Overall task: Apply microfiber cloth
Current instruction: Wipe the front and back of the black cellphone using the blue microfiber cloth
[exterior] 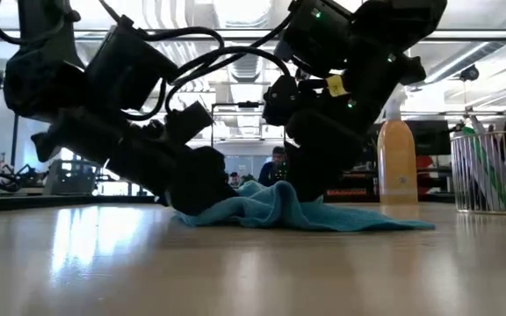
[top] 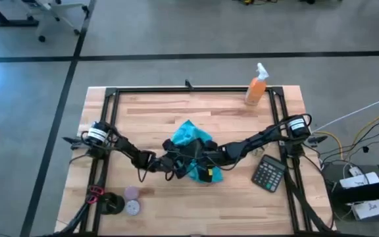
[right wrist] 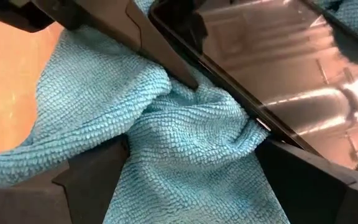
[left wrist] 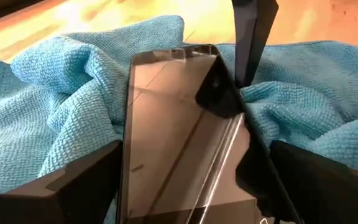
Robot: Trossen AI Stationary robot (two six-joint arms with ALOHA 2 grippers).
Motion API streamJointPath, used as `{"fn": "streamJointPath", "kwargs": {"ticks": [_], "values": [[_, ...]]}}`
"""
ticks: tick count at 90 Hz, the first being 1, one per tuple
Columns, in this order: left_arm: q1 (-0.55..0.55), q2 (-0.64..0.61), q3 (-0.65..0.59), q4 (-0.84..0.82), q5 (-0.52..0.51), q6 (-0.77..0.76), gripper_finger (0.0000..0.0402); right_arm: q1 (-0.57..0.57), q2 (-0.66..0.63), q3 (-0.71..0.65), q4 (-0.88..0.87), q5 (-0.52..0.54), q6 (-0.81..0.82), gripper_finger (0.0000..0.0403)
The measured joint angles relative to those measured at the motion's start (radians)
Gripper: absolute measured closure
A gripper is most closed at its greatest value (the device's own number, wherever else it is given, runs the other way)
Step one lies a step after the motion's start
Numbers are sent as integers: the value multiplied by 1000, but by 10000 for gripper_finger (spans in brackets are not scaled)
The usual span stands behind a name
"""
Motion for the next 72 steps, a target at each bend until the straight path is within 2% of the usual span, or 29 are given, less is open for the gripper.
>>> {"fn": "streamJointPath", "kwargs": {"ticks": [15, 28, 39, 57, 72], "values": [[9, -17, -3, -42, 25, -27, 18, 0, -1, 1, 0, -1, 0, 53], [24, -21, -4, -58, 55, -55, 75, 0, -19, 17, -15, -10, -5, 53], [25, -45, -4, -79, 78, -31, 75, 0, -36, 17, -28, -19, -21, 53], [29, -174, -16, -180, 94, 89, 75, 0, -37, 14, -65, -13, -23, 53], [30, -322, -19, -285, 85, 126, 75, -2, -39, -13, -56, 0, -1, 53]]}}
